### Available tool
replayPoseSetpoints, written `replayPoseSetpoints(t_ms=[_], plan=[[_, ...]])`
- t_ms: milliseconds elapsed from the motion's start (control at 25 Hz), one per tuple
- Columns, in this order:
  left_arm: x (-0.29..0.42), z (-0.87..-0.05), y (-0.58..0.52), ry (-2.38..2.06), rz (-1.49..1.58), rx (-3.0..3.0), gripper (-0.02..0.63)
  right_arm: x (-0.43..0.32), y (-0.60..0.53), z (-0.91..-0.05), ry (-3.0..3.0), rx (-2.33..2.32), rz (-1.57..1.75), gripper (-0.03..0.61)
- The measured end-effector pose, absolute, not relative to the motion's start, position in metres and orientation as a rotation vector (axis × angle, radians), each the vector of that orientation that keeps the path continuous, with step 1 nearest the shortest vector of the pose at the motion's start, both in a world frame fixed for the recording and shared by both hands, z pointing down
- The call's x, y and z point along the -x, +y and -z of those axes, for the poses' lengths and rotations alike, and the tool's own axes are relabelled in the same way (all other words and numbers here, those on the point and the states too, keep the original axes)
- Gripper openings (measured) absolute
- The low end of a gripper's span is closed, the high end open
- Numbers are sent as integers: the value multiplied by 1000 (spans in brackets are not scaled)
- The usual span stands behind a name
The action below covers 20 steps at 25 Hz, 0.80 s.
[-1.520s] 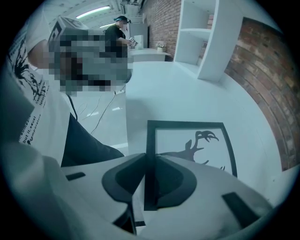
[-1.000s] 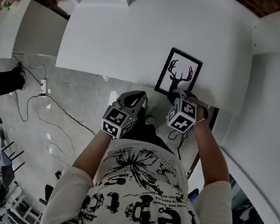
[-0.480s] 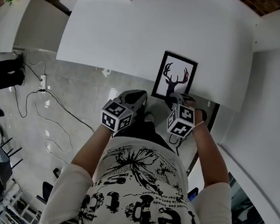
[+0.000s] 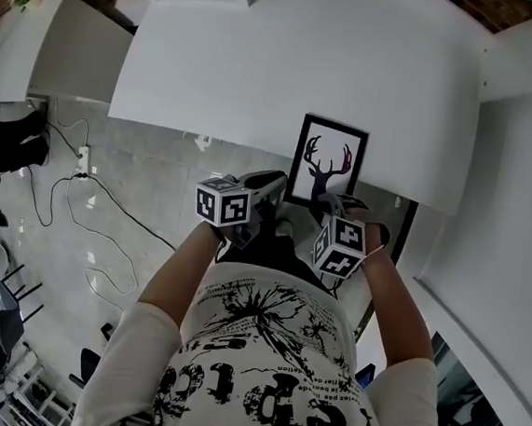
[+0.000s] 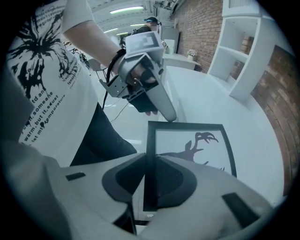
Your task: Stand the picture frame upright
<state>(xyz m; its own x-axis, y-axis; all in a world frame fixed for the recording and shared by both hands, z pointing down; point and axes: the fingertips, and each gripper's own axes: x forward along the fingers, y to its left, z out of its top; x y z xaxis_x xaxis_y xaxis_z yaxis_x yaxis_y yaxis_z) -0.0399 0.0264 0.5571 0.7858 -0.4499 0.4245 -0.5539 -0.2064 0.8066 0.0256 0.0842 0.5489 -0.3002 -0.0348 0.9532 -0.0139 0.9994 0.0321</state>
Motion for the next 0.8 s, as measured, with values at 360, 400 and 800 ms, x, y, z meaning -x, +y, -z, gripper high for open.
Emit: replayPoseSetpoints(t_ms=[360,400,800], plan=[[24,-562,12,-685,9,-1718,216,-34,93,-553,-1871,-9,47,72],[22,-565,11,-683,6,-1708,217,-34,93,-553,-1876,-11,44,72],[-4,-570,2,-510,33,-1633,151,-31,94,-552,-1897,-25,28,72]])
